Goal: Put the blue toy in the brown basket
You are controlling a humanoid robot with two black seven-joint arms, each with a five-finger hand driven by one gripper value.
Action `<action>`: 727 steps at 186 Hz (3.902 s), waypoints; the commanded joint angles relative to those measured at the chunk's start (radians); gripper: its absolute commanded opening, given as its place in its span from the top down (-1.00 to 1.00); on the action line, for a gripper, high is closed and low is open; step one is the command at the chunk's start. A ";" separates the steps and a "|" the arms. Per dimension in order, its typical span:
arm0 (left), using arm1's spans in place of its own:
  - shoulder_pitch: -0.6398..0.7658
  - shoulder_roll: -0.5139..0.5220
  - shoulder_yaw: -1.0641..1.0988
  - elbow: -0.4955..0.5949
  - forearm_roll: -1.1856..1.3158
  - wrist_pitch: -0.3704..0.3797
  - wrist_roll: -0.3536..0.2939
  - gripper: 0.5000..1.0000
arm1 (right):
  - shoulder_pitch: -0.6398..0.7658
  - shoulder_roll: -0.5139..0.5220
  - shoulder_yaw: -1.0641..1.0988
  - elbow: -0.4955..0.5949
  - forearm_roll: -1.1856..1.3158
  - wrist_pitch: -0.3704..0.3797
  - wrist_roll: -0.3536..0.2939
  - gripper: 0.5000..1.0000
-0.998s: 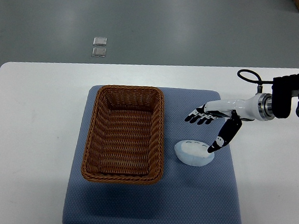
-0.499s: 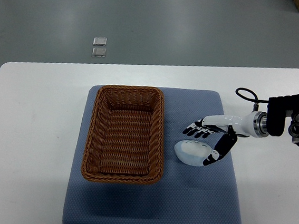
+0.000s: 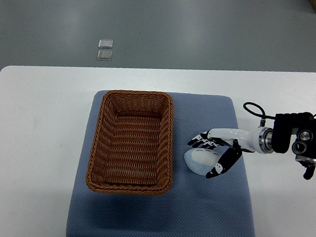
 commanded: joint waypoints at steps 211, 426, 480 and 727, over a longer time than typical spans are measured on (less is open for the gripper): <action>0.000 0.000 0.000 0.000 0.000 0.001 -0.001 -1.00 | 0.354 0.269 -0.002 -0.168 0.047 0.043 0.008 1.00; 0.000 0.000 -0.003 0.002 0.000 0.001 -0.001 -1.00 | 0.107 0.652 -0.028 -0.559 0.044 -0.069 0.011 -0.31; 0.000 0.000 -0.003 0.003 0.000 0.002 -0.001 -1.00 | 0.132 0.652 -0.014 -0.554 0.051 -0.031 0.011 -0.57; 0.000 0.000 0.003 0.000 0.000 0.001 0.000 -1.00 | -0.439 0.572 1.266 -0.786 0.527 0.179 0.177 -0.60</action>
